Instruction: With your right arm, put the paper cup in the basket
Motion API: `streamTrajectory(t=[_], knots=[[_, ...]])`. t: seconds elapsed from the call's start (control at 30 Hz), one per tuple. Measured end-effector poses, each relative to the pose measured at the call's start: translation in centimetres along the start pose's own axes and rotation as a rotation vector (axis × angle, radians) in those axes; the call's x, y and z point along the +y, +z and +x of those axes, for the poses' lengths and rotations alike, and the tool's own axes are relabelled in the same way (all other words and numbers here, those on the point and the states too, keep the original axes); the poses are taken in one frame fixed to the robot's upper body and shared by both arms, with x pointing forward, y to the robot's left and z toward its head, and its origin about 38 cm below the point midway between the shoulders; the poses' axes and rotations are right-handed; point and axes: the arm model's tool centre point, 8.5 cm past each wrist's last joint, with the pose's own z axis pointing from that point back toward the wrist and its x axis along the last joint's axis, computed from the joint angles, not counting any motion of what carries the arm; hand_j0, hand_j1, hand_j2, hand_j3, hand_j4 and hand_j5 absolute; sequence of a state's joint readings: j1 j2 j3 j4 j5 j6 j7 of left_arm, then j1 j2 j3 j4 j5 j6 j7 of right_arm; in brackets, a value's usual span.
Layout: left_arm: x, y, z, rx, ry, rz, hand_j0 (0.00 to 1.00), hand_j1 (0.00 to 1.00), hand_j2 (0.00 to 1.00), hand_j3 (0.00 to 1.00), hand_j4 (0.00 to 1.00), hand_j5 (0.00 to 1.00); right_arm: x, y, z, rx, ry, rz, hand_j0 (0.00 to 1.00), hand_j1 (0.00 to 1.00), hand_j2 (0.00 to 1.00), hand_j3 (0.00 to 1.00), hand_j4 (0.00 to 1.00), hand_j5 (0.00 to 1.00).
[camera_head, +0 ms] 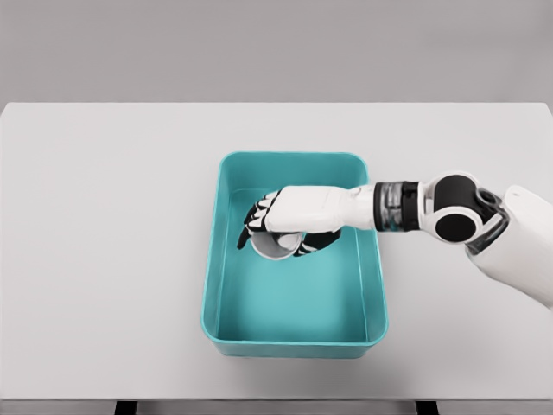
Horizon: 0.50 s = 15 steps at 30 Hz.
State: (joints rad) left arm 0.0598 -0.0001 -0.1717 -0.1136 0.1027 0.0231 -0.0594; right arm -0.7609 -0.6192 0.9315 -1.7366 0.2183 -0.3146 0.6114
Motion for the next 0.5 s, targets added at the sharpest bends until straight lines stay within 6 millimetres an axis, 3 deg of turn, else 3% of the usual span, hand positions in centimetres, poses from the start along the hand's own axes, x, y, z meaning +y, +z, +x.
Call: streamTrajectory(t=[0.3,0.37,0.5], knots=[[0.0,0.0,0.0,0.0,0.0,0.0,1.0,1.0,1.0,1.0,1.0,1.0,0.7,-0.1,-1.4,0.063,-0.02,-0.001,0.77,0.77,0.77,0.77,0.77,0.77],[0.0,0.0,0.0,0.0,0.0,0.0,1.0,1.0,1.0,1.0,1.0,1.0,0.7,-0.1,-1.5,0.073,-0.02,-0.002,1.0,1.0,1.0,1.0,1.0,1.0],[0.0,0.0,0.0,0.0,0.0,0.0,1.0,1.0,1.0,1.0,1.0,1.0,0.7,-0.2,-0.9,0.062,0.025,0.009,1.0,1.0,1.0,1.0,1.0,1.0]])
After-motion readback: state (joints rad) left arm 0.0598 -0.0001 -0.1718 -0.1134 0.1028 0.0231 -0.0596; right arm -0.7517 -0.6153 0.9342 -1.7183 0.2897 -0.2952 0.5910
